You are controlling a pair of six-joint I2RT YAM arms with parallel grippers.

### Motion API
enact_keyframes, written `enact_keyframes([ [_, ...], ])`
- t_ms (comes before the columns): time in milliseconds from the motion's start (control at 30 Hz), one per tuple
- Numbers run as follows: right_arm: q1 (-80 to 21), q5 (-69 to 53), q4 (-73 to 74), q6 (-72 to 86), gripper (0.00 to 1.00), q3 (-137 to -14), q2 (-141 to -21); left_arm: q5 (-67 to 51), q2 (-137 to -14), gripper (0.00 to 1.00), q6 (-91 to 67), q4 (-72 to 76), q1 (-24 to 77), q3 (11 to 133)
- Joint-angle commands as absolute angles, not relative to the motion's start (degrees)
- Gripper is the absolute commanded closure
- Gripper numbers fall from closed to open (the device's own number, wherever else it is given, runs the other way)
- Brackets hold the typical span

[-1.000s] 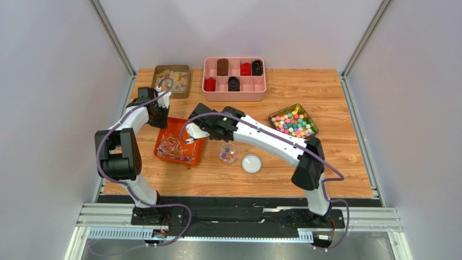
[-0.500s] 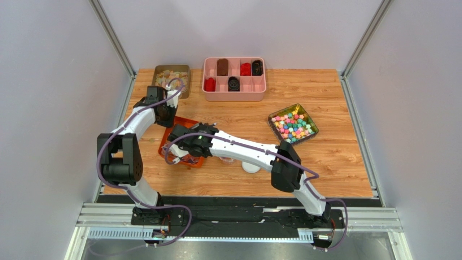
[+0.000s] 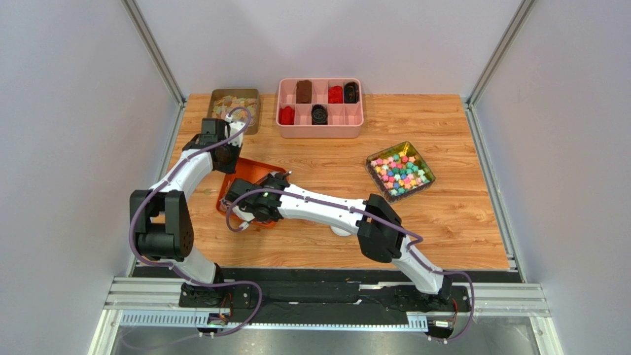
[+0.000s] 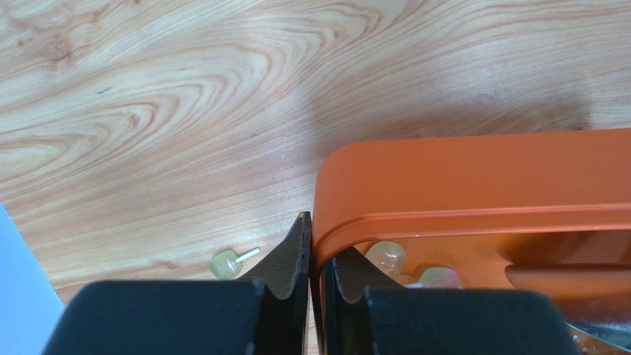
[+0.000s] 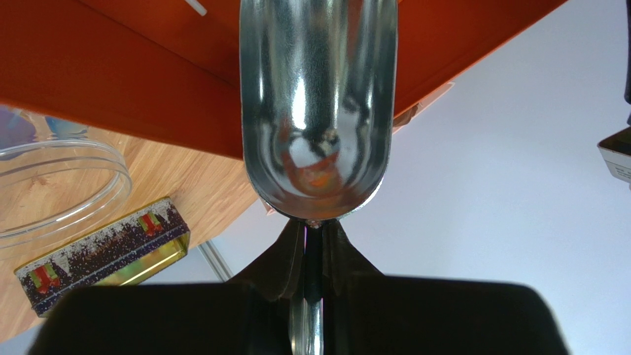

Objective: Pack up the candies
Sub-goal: Scoop the fake candies from the storage box.

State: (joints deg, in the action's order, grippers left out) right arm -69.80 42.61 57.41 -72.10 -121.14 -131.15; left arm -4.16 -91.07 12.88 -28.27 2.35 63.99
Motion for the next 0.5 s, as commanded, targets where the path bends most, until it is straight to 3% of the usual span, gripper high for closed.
enact_keyframes([
  [0, -70.9, 44.1, 60.5, -71.6, 1.0, -125.4, -133.2, -3.2, -87.6, 1.0, 10.2, -26.3, 2.5, 63.8],
  [467, -72.9, 39.6, 68.3, -57.3, 1.0, -133.9, -141.9, -1.8, -87.8, 1.0, 5.8, -24.2, 2.5, 61.9],
])
